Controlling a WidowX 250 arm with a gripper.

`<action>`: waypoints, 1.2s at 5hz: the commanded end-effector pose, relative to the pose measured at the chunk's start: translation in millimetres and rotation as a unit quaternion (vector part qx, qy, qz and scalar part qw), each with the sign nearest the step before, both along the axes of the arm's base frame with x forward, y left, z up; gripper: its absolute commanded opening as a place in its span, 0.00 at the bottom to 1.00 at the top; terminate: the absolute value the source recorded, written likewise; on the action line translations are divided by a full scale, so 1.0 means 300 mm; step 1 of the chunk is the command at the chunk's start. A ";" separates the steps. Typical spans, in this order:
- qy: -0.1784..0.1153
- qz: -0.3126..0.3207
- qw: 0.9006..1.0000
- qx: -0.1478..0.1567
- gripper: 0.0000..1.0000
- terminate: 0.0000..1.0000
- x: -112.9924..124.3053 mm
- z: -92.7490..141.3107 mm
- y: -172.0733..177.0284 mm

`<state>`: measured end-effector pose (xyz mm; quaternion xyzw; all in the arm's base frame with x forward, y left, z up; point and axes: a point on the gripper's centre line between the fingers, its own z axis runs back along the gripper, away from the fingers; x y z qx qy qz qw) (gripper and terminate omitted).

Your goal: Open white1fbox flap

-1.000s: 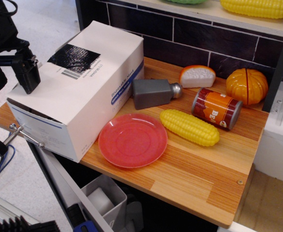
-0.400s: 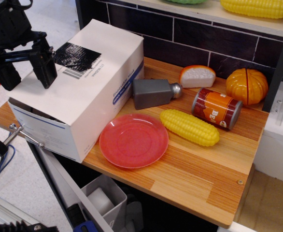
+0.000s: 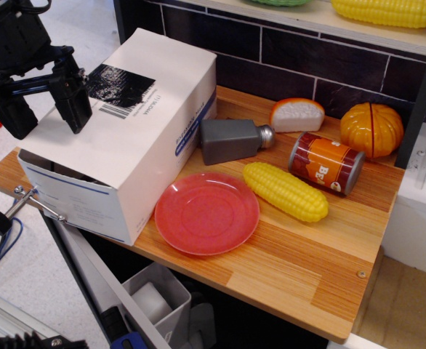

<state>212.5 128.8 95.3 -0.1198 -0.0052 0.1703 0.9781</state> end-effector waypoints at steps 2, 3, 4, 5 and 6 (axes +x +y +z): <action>-0.022 -0.034 0.999 0.018 1.00 0.00 0.051 0.171 -0.048; -0.022 -0.041 0.999 0.022 1.00 0.00 0.067 0.213 -0.098; -0.025 -0.053 0.997 0.041 1.00 0.00 0.099 0.265 -0.155; -0.016 -0.047 0.998 0.043 1.00 0.00 0.107 0.269 -0.221; -0.017 -0.045 0.998 0.050 1.00 0.00 0.109 0.253 -0.310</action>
